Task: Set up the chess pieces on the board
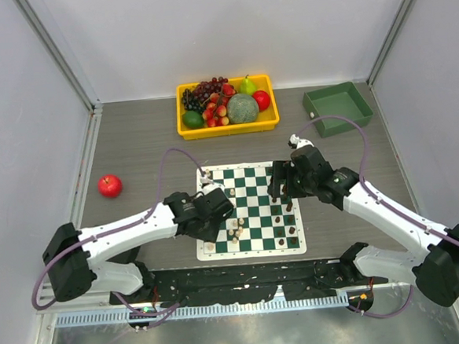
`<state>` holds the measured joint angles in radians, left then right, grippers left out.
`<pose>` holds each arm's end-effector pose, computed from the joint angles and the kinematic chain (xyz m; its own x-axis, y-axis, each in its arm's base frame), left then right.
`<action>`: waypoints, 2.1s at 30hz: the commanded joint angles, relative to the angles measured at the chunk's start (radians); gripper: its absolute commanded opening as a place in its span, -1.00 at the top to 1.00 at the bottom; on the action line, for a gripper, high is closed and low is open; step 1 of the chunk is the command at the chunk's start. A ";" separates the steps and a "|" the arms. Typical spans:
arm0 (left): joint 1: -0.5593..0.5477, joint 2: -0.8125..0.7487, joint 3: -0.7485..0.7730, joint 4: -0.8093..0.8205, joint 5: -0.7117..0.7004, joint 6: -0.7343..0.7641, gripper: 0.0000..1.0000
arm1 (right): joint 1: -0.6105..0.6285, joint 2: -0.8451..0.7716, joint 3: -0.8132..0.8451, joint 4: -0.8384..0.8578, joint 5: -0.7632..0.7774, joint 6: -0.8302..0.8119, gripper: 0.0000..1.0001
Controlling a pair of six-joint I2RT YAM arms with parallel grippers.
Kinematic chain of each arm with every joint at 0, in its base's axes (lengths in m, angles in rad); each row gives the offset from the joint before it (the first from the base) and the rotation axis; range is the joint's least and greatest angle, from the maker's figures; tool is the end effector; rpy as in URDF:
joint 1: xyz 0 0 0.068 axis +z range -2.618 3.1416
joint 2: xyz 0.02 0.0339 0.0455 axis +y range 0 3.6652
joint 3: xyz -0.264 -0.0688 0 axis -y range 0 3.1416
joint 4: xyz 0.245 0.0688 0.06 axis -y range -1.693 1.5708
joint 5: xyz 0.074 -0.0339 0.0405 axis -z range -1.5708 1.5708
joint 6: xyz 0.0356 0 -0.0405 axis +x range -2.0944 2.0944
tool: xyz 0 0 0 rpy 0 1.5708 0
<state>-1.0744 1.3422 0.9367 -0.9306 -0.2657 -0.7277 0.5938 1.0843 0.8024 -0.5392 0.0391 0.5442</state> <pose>0.1197 -0.2015 0.2237 -0.8909 0.2972 -0.3435 0.3037 0.9521 0.0360 0.1858 0.1238 0.2562 -0.7970 0.0861 -0.5978 -0.1454 0.9333 0.3283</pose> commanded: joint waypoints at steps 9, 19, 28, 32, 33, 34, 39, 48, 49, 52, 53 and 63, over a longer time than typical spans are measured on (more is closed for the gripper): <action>0.207 -0.227 -0.045 0.012 -0.092 0.108 -0.27 | 0.087 0.219 0.233 0.015 0.008 -0.101 -0.54; 0.402 -0.316 -0.121 0.065 -0.021 0.205 -0.51 | 0.192 0.468 0.405 -0.016 0.050 -0.128 -0.47; 0.521 -0.318 -0.162 0.134 0.051 0.235 -0.68 | 0.228 0.644 0.518 -0.016 0.054 -0.155 -0.30; 0.580 -0.350 -0.179 0.164 0.089 0.223 -0.99 | 0.228 0.721 0.572 -0.013 0.051 -0.159 -0.24; 0.591 -0.360 -0.182 0.171 0.095 0.220 -0.99 | 0.228 0.732 0.590 -0.013 0.047 -0.162 -0.21; 0.600 -0.370 -0.185 0.177 0.103 0.218 -0.99 | 0.228 0.755 0.596 -0.013 0.047 -0.164 -0.19; 0.620 -0.394 -0.193 0.181 0.111 0.206 -0.99 | 0.228 0.812 0.639 -0.016 0.041 -0.171 -0.08; 0.625 -0.429 -0.205 0.177 0.112 0.186 -0.99 | 0.228 0.885 0.684 -0.031 0.045 -0.184 0.13; 0.625 -0.431 -0.203 0.176 0.112 0.186 -0.99 | 0.227 0.890 0.684 -0.030 0.042 -0.185 0.13; 0.625 -0.434 -0.203 0.173 0.111 0.185 -0.99 | 0.228 0.898 0.684 -0.031 0.039 -0.187 0.22; 0.625 -0.434 -0.202 0.173 0.112 0.185 -0.99 | 0.228 0.899 0.684 -0.031 0.038 -0.187 0.23; 0.625 -0.431 -0.205 0.165 0.112 0.189 -0.99 | 0.230 0.914 0.698 -0.030 0.025 -0.194 0.38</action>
<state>-0.4557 0.9245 0.7322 -0.7853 -0.1604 -0.5385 0.8173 1.9945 1.4525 -0.5663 0.0685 0.3637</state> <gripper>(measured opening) 0.994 0.318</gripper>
